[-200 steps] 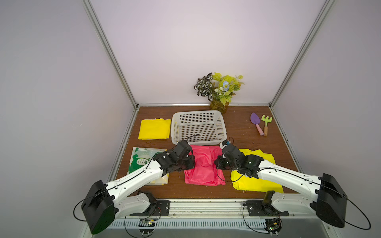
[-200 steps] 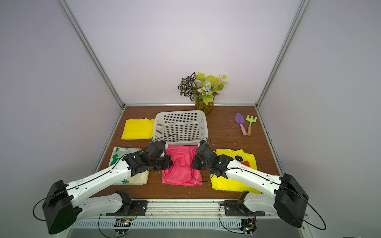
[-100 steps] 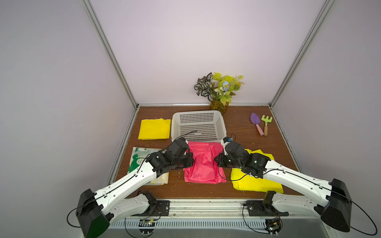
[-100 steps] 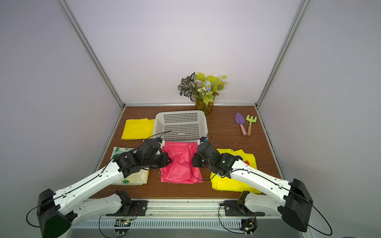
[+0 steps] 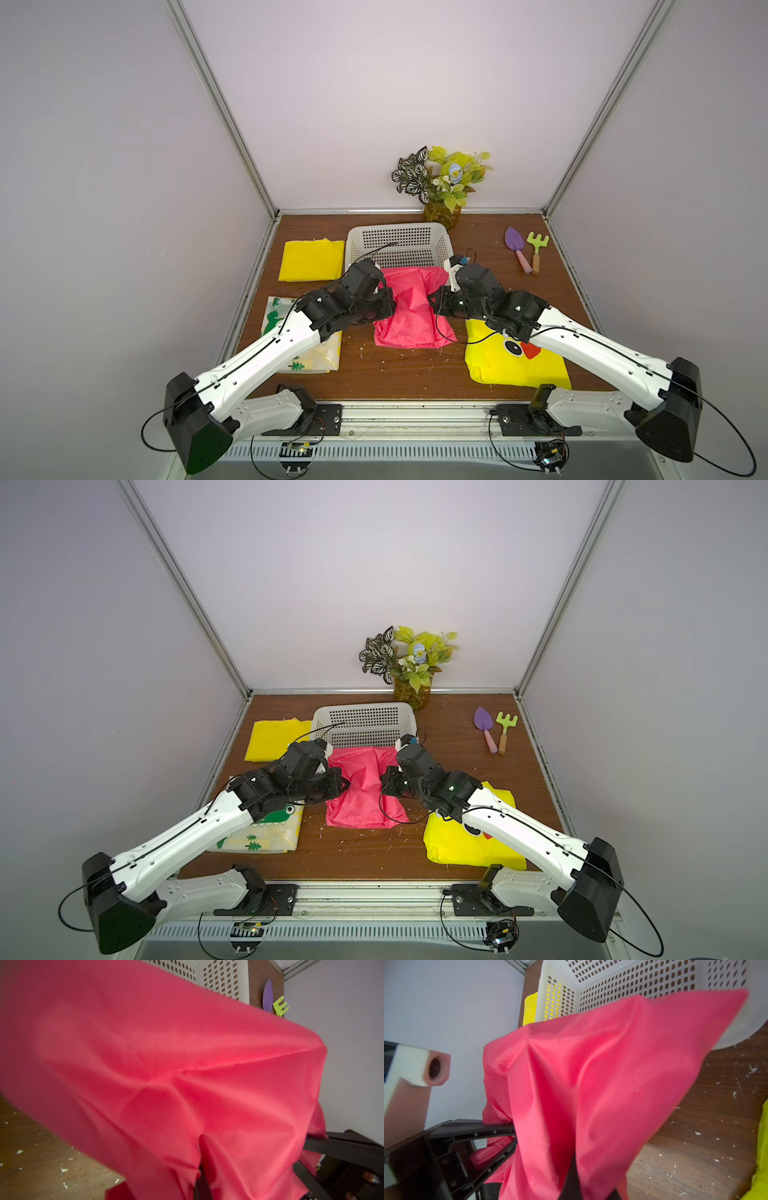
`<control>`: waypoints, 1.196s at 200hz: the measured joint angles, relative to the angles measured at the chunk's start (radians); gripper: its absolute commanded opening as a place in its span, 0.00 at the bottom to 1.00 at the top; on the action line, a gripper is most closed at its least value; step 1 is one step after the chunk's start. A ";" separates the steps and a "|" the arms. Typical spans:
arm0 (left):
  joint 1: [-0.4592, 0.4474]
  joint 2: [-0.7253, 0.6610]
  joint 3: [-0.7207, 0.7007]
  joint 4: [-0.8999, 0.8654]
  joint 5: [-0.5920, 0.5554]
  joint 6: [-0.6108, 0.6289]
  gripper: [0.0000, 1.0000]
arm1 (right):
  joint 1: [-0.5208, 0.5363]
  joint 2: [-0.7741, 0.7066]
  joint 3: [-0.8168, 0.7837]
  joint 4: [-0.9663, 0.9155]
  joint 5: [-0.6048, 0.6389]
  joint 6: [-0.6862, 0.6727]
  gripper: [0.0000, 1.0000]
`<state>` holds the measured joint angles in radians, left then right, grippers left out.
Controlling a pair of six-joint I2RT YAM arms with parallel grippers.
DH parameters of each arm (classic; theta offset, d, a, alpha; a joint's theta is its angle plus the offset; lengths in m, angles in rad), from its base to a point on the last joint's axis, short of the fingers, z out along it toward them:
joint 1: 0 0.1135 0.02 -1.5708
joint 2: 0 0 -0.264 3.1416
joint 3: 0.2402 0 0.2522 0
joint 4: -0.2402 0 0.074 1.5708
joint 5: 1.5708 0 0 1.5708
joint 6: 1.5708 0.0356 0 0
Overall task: Put the folded raincoat in the basket
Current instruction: Pick up the raincoat from the center of the board, then place the raincoat in the basket.
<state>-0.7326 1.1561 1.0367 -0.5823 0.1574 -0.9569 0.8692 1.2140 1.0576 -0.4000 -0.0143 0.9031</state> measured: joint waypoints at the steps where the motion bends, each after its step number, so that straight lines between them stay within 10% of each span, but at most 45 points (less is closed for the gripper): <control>1: 0.001 0.000 0.001 0.000 0.000 0.000 0.00 | -0.002 0.000 0.002 0.000 -0.001 0.000 0.00; 239: 0.152 0.367 0.386 -0.006 0.048 0.082 0.00 | -0.259 0.331 0.410 -0.127 -0.177 -0.267 0.00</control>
<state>-0.5804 1.5230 1.4231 -0.5884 0.2058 -0.8749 0.6106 1.5448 1.4681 -0.5270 -0.1909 0.6357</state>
